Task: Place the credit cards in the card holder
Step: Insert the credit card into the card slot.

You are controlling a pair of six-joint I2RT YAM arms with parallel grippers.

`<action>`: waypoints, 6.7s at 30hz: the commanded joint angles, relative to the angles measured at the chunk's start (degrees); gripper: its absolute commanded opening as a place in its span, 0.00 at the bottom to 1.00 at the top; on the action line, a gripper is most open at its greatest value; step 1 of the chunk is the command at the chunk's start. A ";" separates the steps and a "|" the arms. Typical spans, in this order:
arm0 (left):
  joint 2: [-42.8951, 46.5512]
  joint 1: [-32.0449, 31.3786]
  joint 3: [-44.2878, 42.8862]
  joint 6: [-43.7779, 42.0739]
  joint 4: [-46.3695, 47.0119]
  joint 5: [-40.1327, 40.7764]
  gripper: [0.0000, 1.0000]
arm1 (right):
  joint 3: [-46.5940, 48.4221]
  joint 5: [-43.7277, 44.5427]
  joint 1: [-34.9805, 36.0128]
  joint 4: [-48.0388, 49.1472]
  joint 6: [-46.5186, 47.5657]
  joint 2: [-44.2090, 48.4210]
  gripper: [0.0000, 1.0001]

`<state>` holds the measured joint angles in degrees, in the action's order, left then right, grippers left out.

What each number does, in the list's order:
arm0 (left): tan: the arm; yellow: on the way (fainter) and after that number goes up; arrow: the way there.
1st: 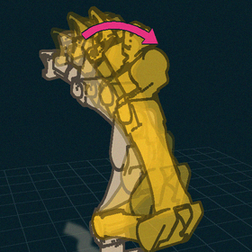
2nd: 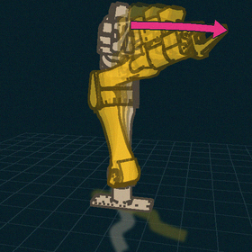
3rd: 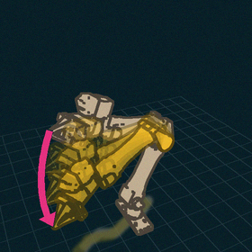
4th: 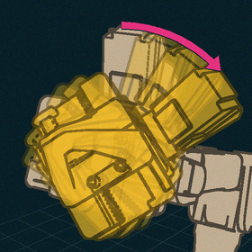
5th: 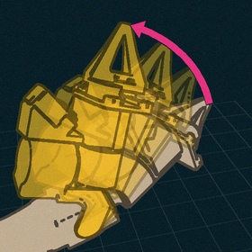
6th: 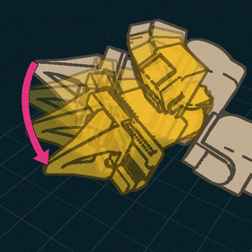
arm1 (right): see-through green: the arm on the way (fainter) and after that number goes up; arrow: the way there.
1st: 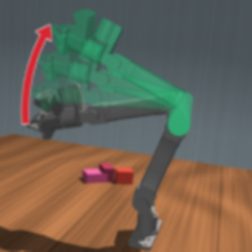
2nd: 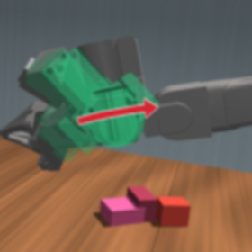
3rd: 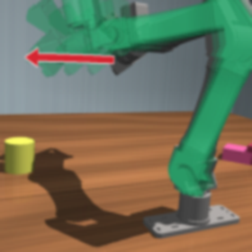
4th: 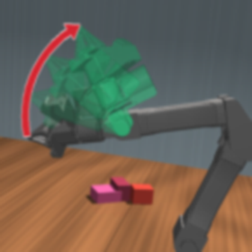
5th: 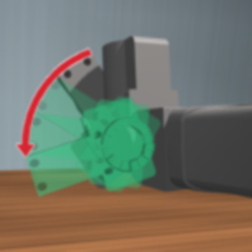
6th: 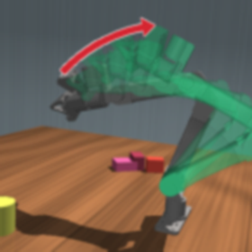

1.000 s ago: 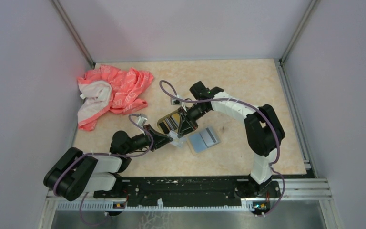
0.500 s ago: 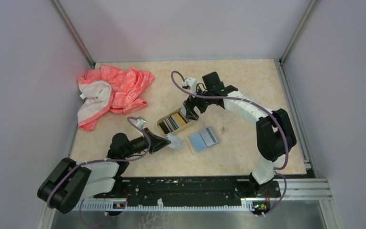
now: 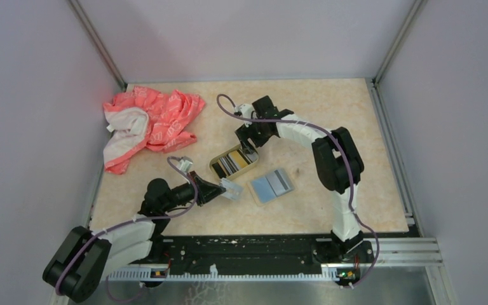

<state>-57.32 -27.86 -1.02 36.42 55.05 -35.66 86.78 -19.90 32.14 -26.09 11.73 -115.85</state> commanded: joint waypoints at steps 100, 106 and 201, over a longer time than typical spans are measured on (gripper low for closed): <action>-60.85 -9.50 -28.69 23.14 20.98 -5.32 0.00 | -36.94 -15.42 -13.81 4.41 27.82 26.34 0.67; -62.18 -9.63 -29.15 24.38 22.30 -5.54 0.00 | -36.79 -14.87 -13.38 4.05 28.07 25.70 0.67; -61.17 -10.29 -38.32 23.08 -1.06 -5.23 0.00 | -35.65 -15.42 -11.66 2.09 28.00 25.41 0.57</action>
<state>-119.31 -37.89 -37.76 62.52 61.12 -40.40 48.90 -34.72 19.51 -23.46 39.81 -91.05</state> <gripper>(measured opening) 0.007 0.569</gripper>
